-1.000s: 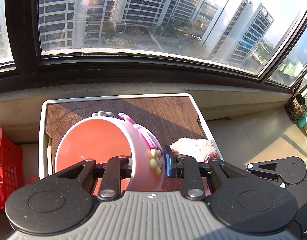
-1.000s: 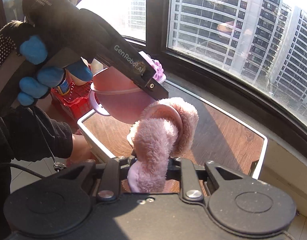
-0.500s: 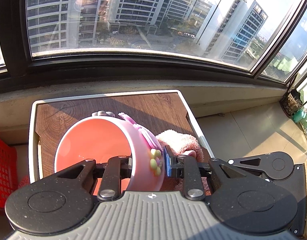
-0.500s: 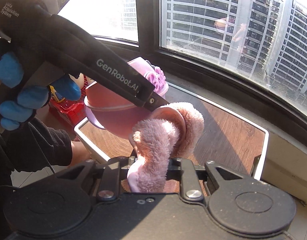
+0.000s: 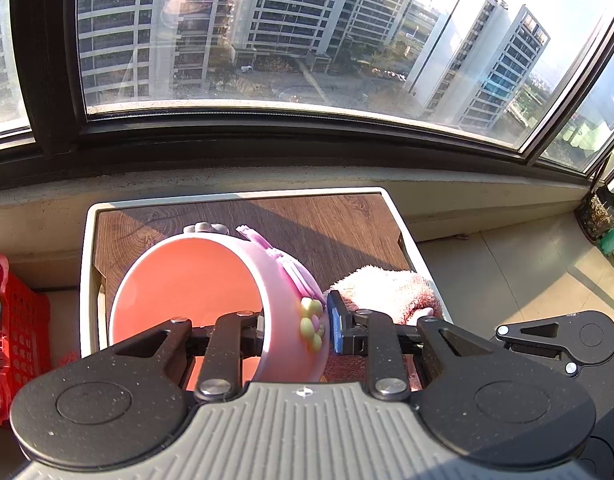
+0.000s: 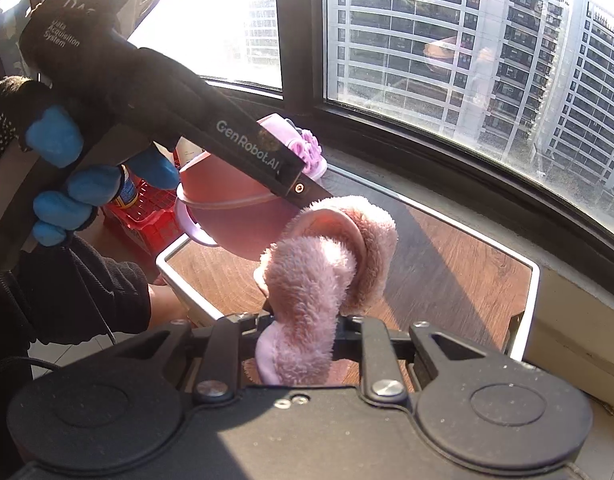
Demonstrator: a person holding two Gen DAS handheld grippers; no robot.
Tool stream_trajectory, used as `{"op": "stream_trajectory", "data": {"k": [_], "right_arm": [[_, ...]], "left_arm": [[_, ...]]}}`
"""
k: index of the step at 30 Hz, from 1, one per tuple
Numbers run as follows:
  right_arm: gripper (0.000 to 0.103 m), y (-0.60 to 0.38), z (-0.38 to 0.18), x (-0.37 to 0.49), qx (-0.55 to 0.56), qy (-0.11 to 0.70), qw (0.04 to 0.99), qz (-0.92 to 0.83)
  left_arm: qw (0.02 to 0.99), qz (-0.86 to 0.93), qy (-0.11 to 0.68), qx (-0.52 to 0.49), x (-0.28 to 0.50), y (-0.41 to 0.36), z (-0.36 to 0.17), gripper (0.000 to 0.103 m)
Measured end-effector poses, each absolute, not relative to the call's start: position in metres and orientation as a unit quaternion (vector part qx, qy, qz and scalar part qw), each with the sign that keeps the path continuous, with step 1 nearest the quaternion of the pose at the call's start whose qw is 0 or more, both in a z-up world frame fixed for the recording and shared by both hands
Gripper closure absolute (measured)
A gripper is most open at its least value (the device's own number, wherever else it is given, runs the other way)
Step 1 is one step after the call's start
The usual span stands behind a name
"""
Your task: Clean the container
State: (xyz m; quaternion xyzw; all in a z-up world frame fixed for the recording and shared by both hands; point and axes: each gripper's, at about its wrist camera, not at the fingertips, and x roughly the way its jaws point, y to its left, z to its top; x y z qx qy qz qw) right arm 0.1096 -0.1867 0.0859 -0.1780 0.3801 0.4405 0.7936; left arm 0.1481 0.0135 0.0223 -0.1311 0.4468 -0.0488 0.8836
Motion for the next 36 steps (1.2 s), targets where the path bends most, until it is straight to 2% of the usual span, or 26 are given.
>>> {"op": "stream_trajectory", "data": {"k": [13, 28, 36], "right_arm": [[0.082, -0.194, 0.082, 0.126, -0.143, 0.398, 0.811, 0.405], [0.082, -0.188, 0.085, 0.112, -0.154, 0.394, 0.785, 0.452], [0.082, -0.194, 0.084, 0.124, -0.146, 0.397, 0.807, 0.412]], "left_arm": [[0.876, -0.085, 0.454, -0.139, 0.143, -0.002, 0.024, 0.079], [0.879, -0.052, 0.451, -0.148, 0.149, 0.01, 0.022, 0.079], [0.878, -0.053, 0.455, -0.141, 0.149, 0.011, 0.02, 0.079]]}}
